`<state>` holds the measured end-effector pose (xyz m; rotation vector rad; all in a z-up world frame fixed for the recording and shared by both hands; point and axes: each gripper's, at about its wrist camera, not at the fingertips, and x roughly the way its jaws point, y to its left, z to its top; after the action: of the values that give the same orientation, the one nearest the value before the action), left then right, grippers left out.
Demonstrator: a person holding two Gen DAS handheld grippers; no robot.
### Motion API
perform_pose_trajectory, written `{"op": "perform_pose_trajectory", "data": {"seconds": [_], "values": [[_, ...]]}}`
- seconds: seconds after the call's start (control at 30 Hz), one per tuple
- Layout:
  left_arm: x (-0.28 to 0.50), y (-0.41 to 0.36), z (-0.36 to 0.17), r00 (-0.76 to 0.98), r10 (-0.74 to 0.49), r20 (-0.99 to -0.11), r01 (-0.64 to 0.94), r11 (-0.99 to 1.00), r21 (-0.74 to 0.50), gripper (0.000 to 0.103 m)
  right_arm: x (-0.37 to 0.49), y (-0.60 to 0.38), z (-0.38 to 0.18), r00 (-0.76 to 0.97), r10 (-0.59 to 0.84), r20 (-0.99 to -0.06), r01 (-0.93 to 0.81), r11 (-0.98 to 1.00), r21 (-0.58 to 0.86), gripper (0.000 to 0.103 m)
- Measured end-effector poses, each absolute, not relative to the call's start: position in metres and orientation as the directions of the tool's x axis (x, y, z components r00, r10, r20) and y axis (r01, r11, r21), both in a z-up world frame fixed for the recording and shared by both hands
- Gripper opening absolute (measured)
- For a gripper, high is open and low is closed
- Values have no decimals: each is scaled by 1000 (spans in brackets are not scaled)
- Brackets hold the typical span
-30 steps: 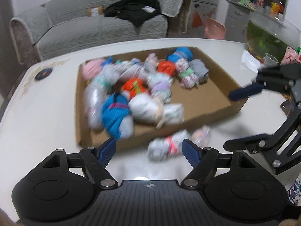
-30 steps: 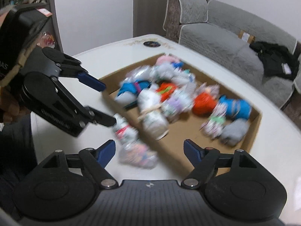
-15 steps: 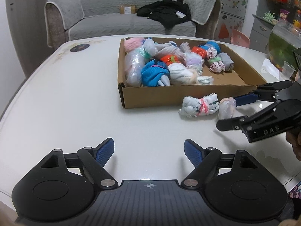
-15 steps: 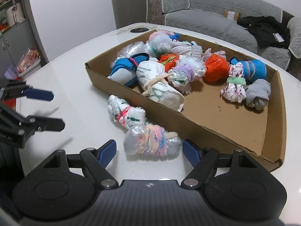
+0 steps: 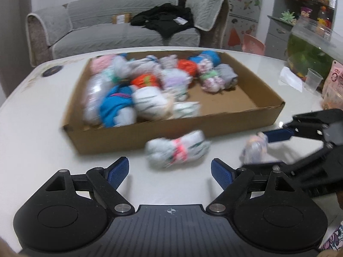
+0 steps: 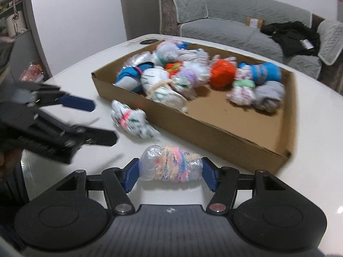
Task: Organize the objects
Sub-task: 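Grasp the pink-tied white bundle with the left gripper while the right grasps the clear pastel bundle, then carry both bundles into the tray and open both grippers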
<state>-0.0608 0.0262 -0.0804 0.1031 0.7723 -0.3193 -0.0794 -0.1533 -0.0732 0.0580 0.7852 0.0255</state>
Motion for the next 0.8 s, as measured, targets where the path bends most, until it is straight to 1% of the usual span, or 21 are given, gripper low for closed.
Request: {"op": "perform_pose_trajectory", "data": {"seconds": [0.2, 0.37, 0.4, 0.43, 0.47, 0.5, 0.8], "values": [[-43, 4, -96, 681, -225, -697, 280, 959, -36, 88, -103, -171, -75, 711, 4, -703, 57, 996, 64, 58], [-44, 4, -96, 695, -219, -685, 274, 961, -29, 87, -105, -177, -77, 717, 7, -697, 67, 995, 79, 58], [-44, 4, -96, 695, -221, -684, 275, 961, -31, 86, -104, -177, -78, 718, 10, -696, 65, 995, 81, 58], [-45, 6, -96, 697, -222, -682, 277, 960, -29, 82, -103, -177, -78, 720, 14, -694, 63, 994, 85, 58], [-45, 7, -95, 699, -220, -680, 280, 960, -23, 76, -105, -178, -78, 722, 18, -691, 60, 994, 89, 58], [-46, 8, -95, 701, -218, -679, 283, 959, -15, 73, -105, -178, -78, 723, 21, -690, 59, 994, 92, 58], [-60, 15, -88, 674, -258, -692, 333, 943, -27, 72, -109, -176, -76, 719, 20, -695, 51, 995, 81, 57]]}}
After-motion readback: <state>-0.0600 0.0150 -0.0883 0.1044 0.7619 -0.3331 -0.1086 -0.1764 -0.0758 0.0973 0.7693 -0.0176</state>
